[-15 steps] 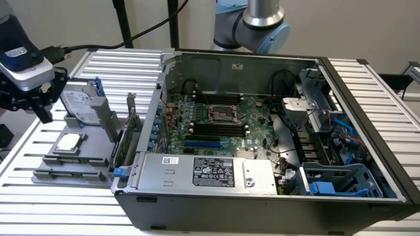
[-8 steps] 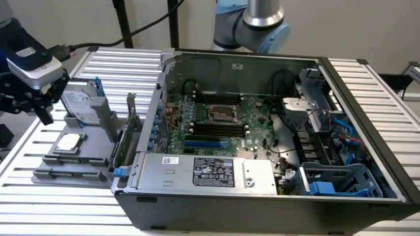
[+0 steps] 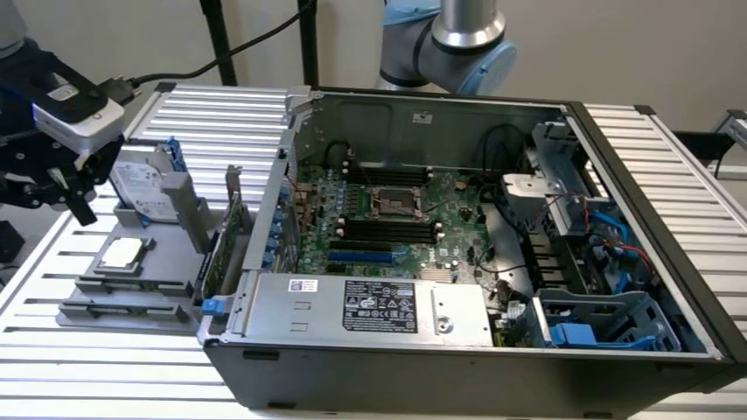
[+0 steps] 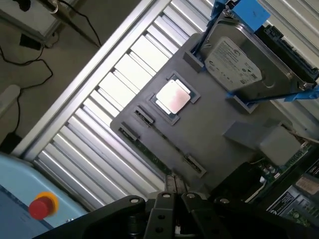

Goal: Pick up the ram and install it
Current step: 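Pick up the ram and move it above insertion slot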

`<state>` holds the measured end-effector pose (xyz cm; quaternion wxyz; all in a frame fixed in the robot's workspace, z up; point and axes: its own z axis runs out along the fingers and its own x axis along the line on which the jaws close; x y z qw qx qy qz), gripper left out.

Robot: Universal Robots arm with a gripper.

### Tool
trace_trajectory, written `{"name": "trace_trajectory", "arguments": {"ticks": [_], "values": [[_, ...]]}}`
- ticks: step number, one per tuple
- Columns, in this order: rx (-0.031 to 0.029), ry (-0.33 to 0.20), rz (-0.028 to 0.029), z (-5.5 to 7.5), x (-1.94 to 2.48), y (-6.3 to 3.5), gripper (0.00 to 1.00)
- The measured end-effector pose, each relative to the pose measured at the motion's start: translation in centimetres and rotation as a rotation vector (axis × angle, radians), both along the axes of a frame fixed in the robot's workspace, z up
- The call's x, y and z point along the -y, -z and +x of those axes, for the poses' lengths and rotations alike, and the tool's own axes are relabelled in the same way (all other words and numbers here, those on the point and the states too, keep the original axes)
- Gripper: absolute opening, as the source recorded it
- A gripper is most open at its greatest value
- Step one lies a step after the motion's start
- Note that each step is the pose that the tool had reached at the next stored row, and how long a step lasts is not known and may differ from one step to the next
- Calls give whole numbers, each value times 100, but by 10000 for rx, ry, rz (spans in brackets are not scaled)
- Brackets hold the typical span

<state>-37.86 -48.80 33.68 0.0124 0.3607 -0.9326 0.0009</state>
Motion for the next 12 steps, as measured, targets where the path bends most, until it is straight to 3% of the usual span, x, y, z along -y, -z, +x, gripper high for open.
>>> {"name": "trace_trajectory", "arguments": {"ticks": [12], "values": [[-71, -2184, 0, 0, 0, 64, 11]]}}
